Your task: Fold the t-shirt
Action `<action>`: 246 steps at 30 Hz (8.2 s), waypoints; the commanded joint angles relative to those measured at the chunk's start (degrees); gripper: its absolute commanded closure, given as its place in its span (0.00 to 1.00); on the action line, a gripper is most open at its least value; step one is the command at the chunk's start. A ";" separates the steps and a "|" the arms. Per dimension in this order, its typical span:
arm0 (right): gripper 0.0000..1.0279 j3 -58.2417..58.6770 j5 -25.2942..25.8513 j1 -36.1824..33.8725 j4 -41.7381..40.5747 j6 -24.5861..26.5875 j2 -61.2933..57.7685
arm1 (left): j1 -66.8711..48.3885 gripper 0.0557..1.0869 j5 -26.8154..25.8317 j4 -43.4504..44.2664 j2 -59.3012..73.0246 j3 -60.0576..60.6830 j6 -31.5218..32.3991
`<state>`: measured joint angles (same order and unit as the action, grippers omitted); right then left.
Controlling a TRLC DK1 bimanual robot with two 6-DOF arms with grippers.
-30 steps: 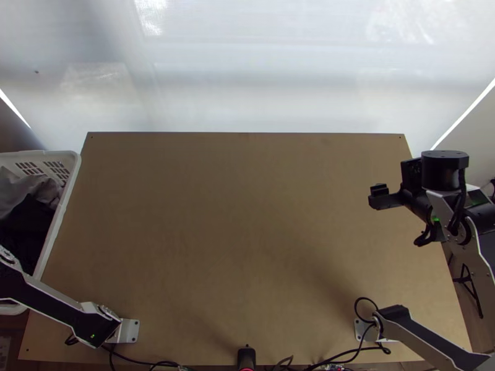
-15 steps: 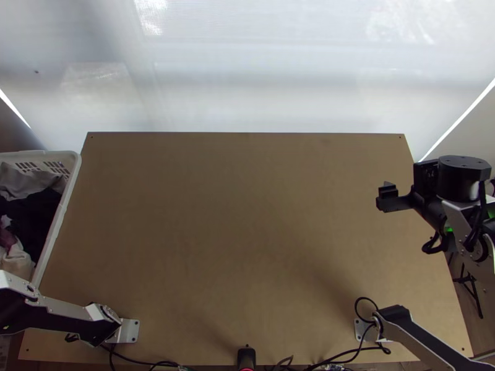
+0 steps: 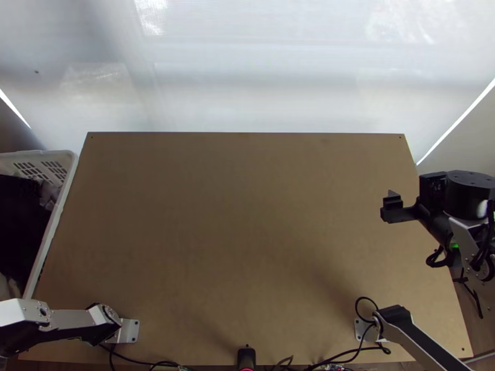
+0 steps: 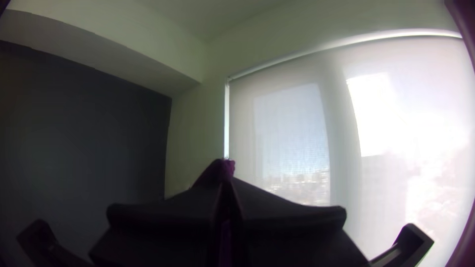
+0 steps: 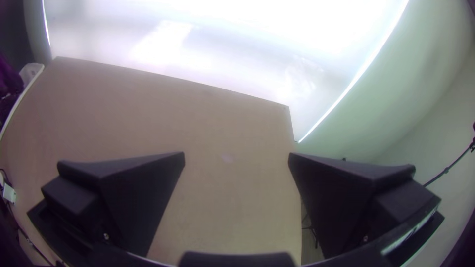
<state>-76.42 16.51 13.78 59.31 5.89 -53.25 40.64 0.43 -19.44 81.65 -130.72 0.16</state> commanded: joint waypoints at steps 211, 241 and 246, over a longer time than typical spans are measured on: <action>0.97 -37.75 -12.56 12.76 -14.75 2.46 -46.85 | -51.98 0.05 -0.34 -19.05 -20.91 72.36 -8.43; 0.97 -21.49 -12.82 2.30 -12.73 2.55 -34.11 | -56.20 0.05 -0.34 -15.45 -11.25 66.29 -8.87; 0.97 -21.49 -12.82 2.22 -8.77 0.79 -30.15 | -56.29 0.05 0.19 -11.58 -5.80 65.94 -9.48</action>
<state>-99.66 3.77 15.40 46.96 8.25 -88.62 -15.38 0.10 -34.41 70.63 -63.75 -9.06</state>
